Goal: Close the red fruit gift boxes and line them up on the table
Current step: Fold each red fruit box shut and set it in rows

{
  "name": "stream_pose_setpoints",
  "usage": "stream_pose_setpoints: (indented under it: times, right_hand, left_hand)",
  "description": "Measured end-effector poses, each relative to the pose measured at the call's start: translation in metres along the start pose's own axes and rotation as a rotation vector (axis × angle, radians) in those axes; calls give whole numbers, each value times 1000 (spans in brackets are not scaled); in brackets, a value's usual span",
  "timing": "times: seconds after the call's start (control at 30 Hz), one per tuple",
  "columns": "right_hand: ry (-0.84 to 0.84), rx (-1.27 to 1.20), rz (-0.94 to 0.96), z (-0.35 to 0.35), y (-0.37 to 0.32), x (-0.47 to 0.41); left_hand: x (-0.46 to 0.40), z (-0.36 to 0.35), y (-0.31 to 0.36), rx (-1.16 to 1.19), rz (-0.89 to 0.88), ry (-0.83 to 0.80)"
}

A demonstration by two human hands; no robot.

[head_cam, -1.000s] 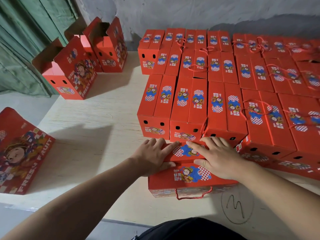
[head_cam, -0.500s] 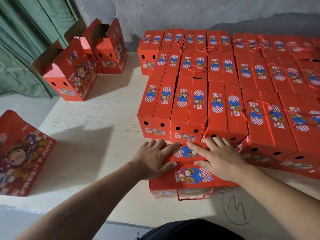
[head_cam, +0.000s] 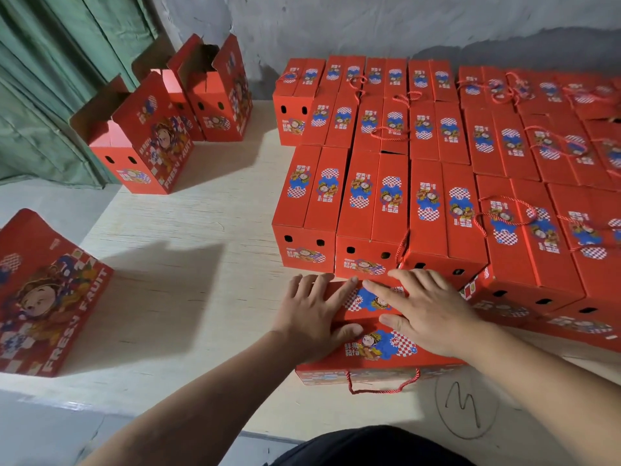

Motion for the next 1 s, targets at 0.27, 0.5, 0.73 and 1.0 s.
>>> stream_pose_setpoints:
  times: [0.27,0.5,0.73,1.0]
  right_hand:
    - [61,-192,-8,11,18,5]
    - [361,-908,-720,-19,28,74]
    - [290,-1058,-841,-40,2,84]
    - [327,-744,-571,-7,43,27]
  left_hand:
    - [24,30,-14,361,178,252]
    - [106,-23,-13,1276,585,303]
    - [107,-30,-8,1330,572,176]
    - [145,-34,25,1188,725,-115]
Point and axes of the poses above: each hand's wrist, its own x-axis away from the middle knuckle, its own z-axis out of the back of the hand, y = z × x, the point moved 7 cm from there along -x, towards the middle knuckle, and after that the axes turned 9 degrees about x, right-handed, at the moved point
